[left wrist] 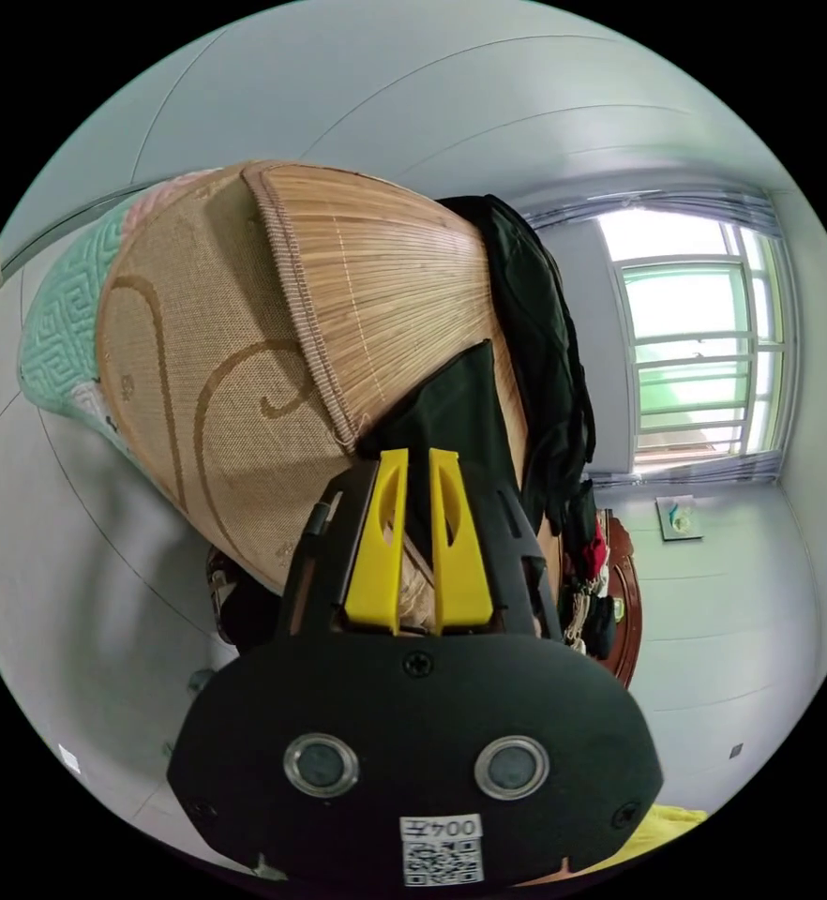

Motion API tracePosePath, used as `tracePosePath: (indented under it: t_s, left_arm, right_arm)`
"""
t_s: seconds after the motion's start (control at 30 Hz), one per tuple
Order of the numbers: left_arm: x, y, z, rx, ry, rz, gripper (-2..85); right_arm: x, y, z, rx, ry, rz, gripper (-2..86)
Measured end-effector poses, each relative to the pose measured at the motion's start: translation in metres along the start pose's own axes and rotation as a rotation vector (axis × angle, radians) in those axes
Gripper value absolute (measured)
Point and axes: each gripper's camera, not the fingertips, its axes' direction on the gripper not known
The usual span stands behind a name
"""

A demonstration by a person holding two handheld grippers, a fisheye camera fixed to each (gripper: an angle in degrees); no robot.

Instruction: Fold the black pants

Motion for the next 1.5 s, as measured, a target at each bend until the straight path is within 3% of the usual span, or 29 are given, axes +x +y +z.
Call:
tracePosePath:
  t_s: [0.3,0.43,0.53,0.9,1.2,1.5]
  left_arm:
    - [0.009,0.001,-0.044,0.067,-0.253,0.041,0.4]
    - [-0.016,-0.007,-0.04,0.001,-0.018,0.043,1.0]
    - [-0.019,-0.007,-0.029,-0.057,0.006,0.008,2.5]
    - [-0.069,0.002,-0.017,0.017,0.317,-0.281,7.6]
    - [-0.059,-0.004,-0.01,-0.002,0.254,-0.246,2.7]
    - [-0.01,0.004,-0.023,-0.024,0.045,-0.08,0.9]
  right_arm:
    - [0.007,0.0,0.008,-0.013,-0.002,-0.005,8.1]
    - [0.008,0.002,0.01,-0.012,-0.003,-0.006,8.2]
    - [0.007,0.004,0.011,-0.012,-0.003,-0.007,8.2]
    - [-0.005,0.019,0.014,0.001,0.006,-0.004,8.2]
    - [-0.025,0.037,0.014,0.002,0.004,-0.007,8.1]
    - [-0.057,0.063,0.014,-0.002,0.005,-0.008,8.1]
